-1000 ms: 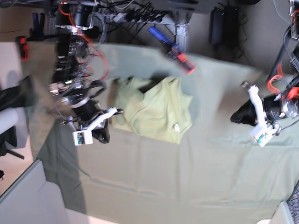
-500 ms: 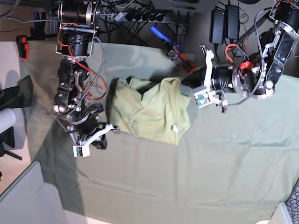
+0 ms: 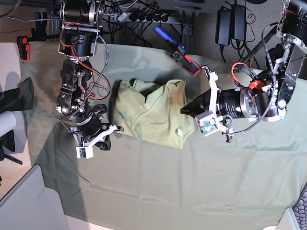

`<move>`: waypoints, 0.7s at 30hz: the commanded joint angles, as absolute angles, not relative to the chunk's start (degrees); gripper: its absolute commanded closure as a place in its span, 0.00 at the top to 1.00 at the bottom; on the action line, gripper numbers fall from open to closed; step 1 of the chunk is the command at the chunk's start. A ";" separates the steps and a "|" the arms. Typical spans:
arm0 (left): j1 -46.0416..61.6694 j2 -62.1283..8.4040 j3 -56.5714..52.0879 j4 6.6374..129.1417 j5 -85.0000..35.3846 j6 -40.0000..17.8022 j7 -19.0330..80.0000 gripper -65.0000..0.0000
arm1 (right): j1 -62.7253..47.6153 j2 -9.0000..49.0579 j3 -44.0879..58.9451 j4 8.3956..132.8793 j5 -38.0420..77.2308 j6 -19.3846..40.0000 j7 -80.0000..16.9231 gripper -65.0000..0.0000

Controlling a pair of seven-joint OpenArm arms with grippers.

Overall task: Fold the T-shirt properly
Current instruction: 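Press both grippers against opposite sides of the bundle to square it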

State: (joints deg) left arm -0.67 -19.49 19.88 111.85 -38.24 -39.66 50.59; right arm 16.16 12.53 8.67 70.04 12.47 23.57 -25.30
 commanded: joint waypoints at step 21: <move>-4.99 -13.37 31.57 94.67 -24.51 -40.00 41.76 0.00 | 17.56 13.17 8.86 70.85 14.98 24.71 -24.47 0.00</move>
